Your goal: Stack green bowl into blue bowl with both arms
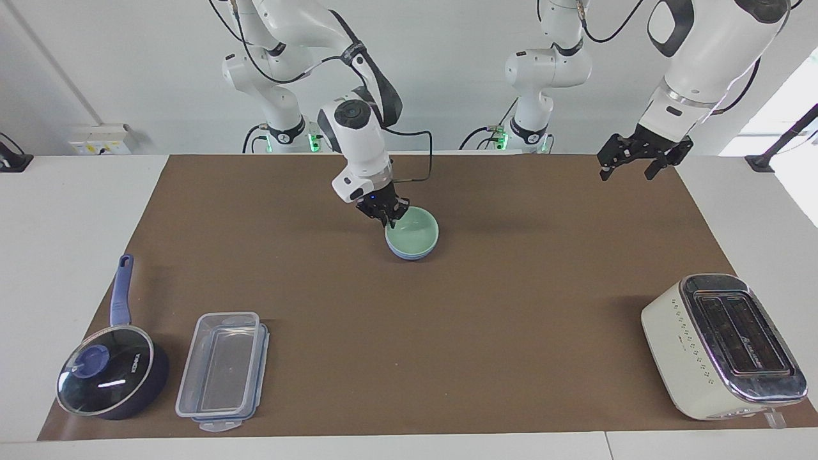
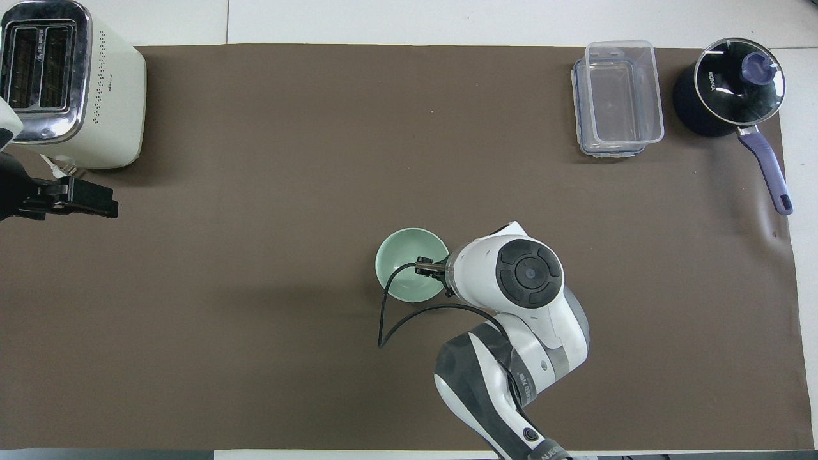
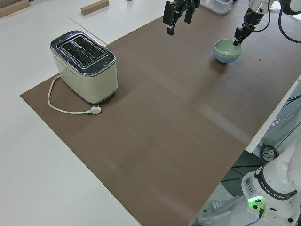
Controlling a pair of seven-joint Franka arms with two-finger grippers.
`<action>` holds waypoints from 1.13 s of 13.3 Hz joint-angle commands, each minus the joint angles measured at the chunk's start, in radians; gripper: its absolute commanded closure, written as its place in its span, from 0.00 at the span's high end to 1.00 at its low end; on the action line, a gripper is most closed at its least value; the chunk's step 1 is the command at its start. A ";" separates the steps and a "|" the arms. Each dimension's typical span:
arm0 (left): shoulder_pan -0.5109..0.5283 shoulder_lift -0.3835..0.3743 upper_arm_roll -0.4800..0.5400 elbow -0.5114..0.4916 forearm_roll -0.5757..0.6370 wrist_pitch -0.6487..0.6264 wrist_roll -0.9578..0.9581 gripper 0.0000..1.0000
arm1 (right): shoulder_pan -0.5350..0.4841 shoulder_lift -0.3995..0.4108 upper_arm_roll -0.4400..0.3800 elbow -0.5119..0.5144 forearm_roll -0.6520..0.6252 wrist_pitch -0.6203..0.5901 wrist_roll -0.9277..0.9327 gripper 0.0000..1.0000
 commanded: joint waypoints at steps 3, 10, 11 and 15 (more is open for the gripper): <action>-0.007 -0.005 0.003 0.006 -0.006 -0.014 -0.002 1.00 | -0.083 -0.107 -0.010 0.027 0.009 -0.103 -0.034 1.00; -0.002 -0.013 0.006 0.009 -0.006 -0.067 0.002 1.00 | -0.373 -0.249 -0.012 0.064 -0.002 -0.326 -0.235 1.00; -0.002 -0.013 0.006 0.008 -0.006 -0.060 -0.004 1.00 | -0.415 -0.250 -0.015 0.085 -0.019 -0.385 -0.262 1.00; 0.002 -0.013 0.007 0.008 -0.006 -0.060 -0.004 1.00 | -0.536 -0.252 -0.015 0.143 -0.072 -0.442 -0.437 1.00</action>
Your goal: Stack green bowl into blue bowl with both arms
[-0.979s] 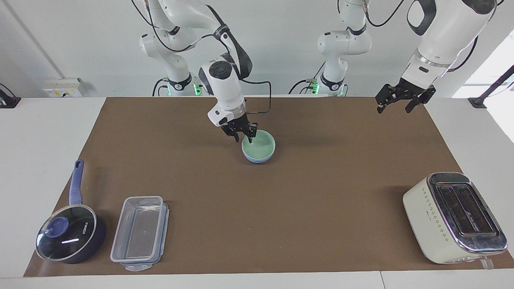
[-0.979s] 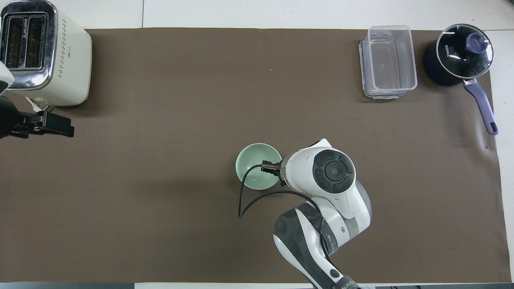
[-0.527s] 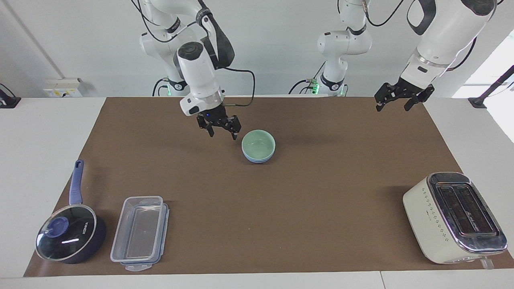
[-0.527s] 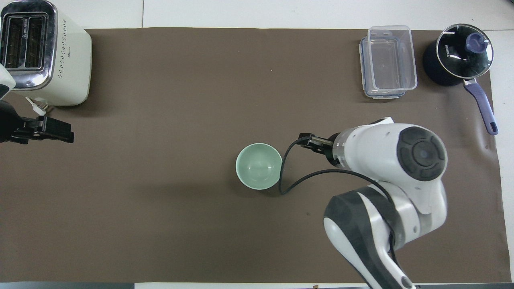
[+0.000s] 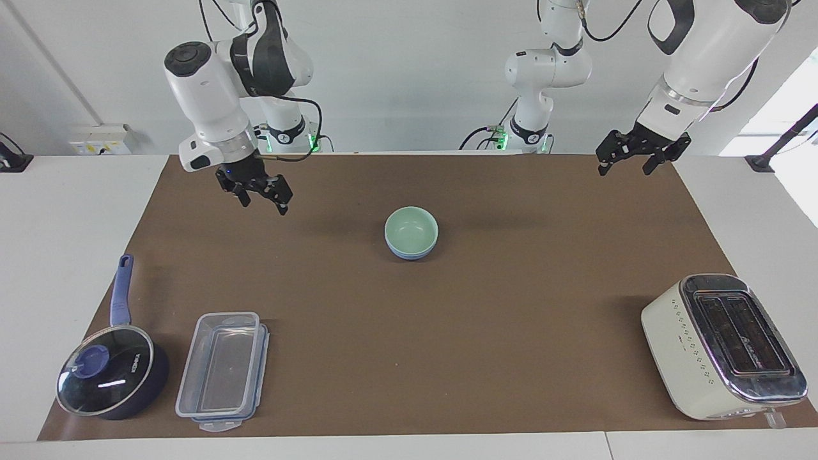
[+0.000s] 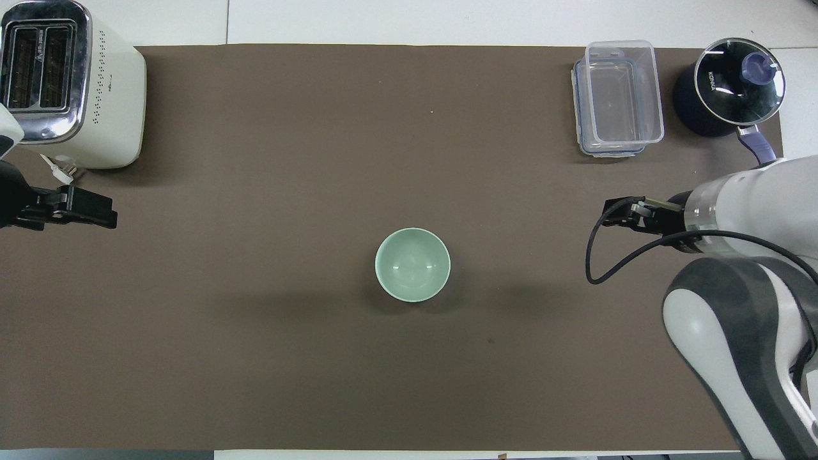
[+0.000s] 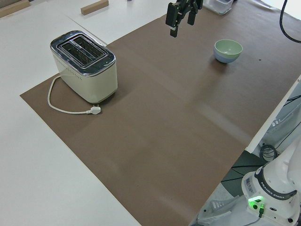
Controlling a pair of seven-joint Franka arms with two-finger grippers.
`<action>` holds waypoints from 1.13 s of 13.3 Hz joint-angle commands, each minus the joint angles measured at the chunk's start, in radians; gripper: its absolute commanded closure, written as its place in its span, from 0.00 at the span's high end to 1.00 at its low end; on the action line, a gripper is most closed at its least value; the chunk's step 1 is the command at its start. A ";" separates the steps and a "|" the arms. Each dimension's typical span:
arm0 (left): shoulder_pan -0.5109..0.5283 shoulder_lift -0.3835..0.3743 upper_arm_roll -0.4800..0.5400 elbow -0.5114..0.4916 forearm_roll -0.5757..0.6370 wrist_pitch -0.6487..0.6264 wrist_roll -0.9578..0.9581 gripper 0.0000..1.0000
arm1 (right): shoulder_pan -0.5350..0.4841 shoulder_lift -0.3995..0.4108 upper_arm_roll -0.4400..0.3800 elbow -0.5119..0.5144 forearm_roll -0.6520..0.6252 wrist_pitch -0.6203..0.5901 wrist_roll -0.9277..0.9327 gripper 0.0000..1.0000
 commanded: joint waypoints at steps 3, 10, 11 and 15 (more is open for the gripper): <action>0.000 -0.006 0.006 0.008 -0.006 -0.015 -0.004 1.00 | -0.025 0.078 0.019 0.228 -0.078 -0.157 -0.112 1.00; 0.000 -0.006 0.006 0.008 -0.006 -0.015 -0.004 1.00 | -0.025 0.165 0.019 0.444 -0.105 -0.273 -0.112 1.00; 0.000 -0.006 0.006 0.008 -0.006 -0.015 -0.004 1.00 | -0.028 0.165 0.019 0.452 -0.111 -0.281 -0.114 1.00; 0.000 -0.006 0.006 0.008 -0.006 -0.015 -0.004 1.00 | -0.012 0.155 -0.002 0.457 -0.105 -0.320 -0.117 1.00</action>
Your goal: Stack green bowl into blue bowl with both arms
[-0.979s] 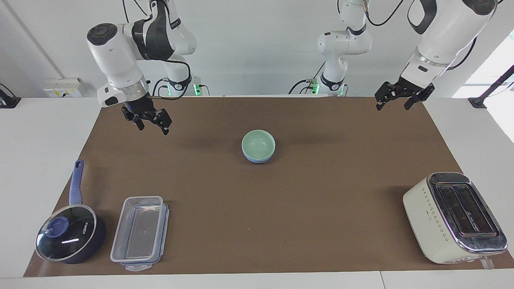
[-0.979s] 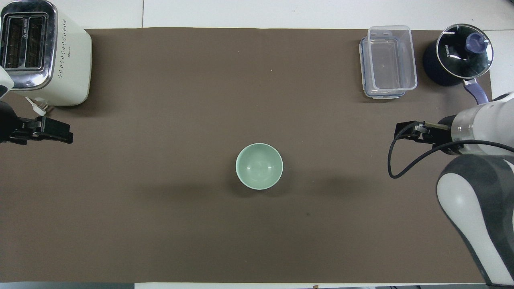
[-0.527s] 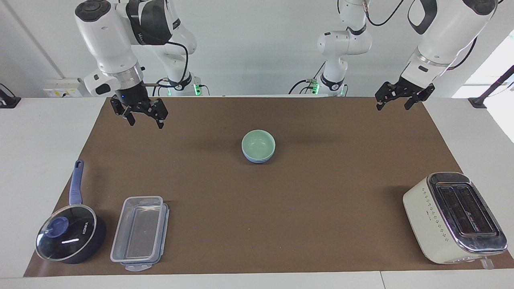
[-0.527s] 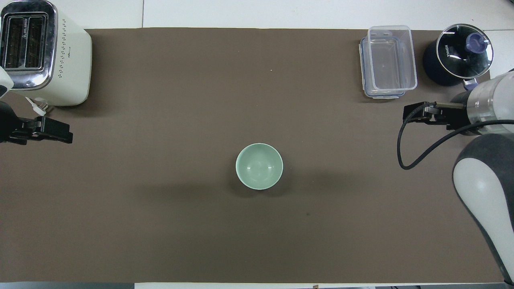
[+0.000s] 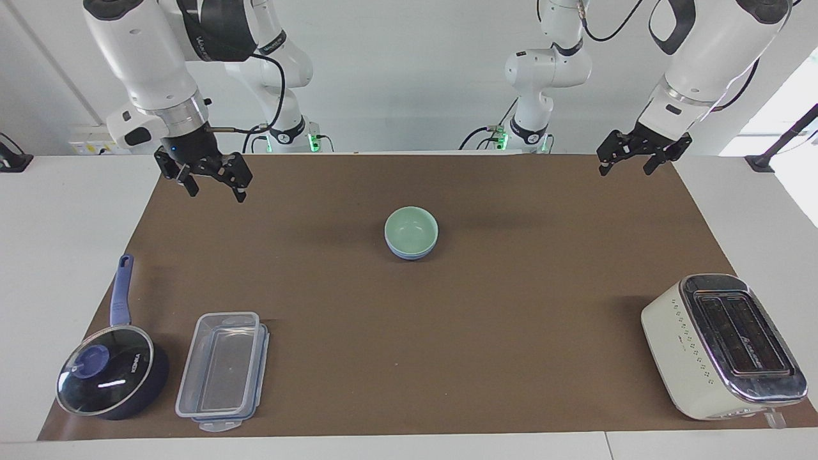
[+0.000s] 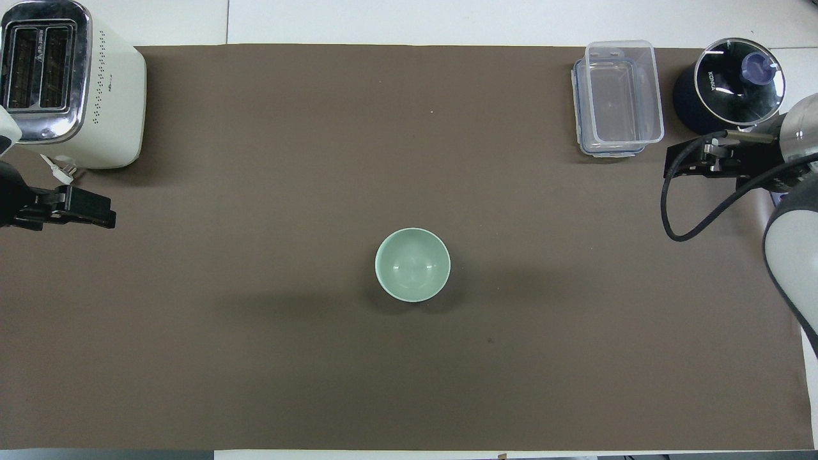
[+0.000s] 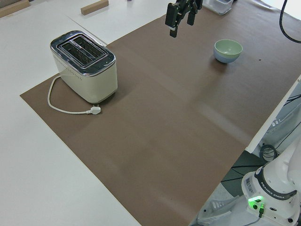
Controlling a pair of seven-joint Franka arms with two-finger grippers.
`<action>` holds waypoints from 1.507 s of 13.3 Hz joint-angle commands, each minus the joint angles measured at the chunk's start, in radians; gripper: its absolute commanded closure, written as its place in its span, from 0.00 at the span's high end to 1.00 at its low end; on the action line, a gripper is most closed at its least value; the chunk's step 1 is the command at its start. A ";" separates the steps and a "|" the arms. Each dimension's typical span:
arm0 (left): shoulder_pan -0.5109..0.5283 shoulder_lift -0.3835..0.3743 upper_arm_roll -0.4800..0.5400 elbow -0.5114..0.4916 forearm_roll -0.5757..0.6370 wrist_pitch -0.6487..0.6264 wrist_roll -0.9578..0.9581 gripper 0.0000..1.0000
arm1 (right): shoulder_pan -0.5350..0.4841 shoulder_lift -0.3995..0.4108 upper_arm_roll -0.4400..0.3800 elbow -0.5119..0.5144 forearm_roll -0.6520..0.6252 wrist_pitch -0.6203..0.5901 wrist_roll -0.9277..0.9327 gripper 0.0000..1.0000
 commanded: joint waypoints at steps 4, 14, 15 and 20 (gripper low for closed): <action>-0.003 -0.006 0.005 0.008 -0.006 -0.015 -0.004 1.00 | 0.100 0.002 -0.127 0.037 0.004 -0.083 -0.020 1.00; -0.003 -0.006 0.005 0.008 -0.006 -0.015 -0.004 1.00 | 0.164 -0.025 -0.167 0.006 0.003 -0.112 -0.011 1.00; -0.003 -0.006 0.005 0.008 -0.006 -0.015 -0.004 1.00 | 0.166 -0.025 -0.168 0.005 0.001 -0.112 -0.012 1.00; -0.003 -0.006 0.005 0.008 -0.006 -0.015 -0.004 1.00 | 0.171 -0.044 -0.191 -0.024 0.003 -0.111 -0.018 1.00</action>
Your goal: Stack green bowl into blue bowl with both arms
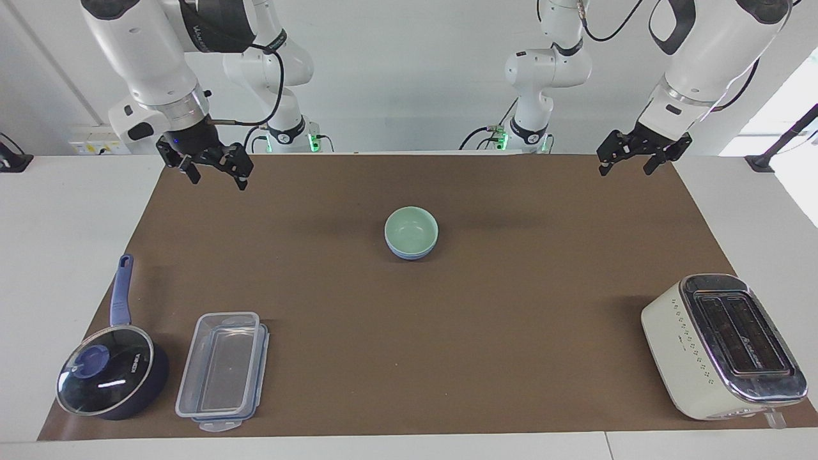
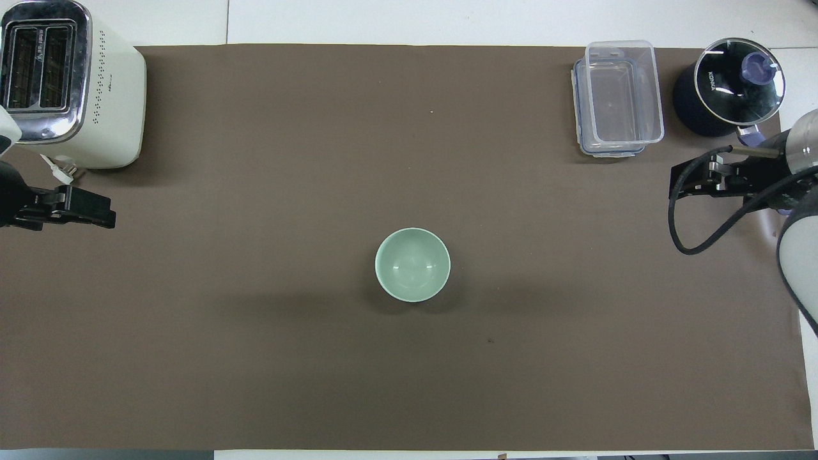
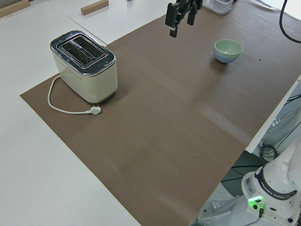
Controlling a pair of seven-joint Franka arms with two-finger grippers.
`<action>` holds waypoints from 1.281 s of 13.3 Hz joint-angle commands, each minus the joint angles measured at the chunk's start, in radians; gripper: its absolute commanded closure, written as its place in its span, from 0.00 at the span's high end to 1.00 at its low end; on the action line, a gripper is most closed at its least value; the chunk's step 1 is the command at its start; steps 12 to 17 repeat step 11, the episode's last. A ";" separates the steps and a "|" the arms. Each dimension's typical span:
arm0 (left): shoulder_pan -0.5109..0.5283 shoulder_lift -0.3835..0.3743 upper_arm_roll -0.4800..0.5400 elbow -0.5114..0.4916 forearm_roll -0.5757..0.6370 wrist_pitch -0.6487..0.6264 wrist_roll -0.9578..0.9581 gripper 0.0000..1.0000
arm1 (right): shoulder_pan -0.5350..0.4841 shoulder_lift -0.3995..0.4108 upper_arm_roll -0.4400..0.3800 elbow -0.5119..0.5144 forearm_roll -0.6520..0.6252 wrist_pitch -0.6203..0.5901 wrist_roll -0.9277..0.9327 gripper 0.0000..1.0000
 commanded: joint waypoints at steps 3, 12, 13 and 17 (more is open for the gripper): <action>-0.003 -0.006 0.005 0.008 -0.006 -0.015 -0.004 1.00 | 0.018 -0.030 -0.055 -0.032 0.004 -0.007 -0.084 1.00; -0.003 -0.006 0.005 0.008 -0.006 -0.015 -0.004 1.00 | 0.016 -0.030 -0.069 -0.033 -0.001 0.003 -0.121 1.00; -0.003 -0.006 0.005 0.008 -0.006 -0.015 -0.004 1.00 | 0.016 -0.030 -0.069 -0.033 -0.001 0.003 -0.121 1.00; -0.003 -0.006 0.005 0.008 -0.006 -0.015 -0.004 1.00 | 0.016 -0.030 -0.069 -0.033 -0.001 0.003 -0.121 1.00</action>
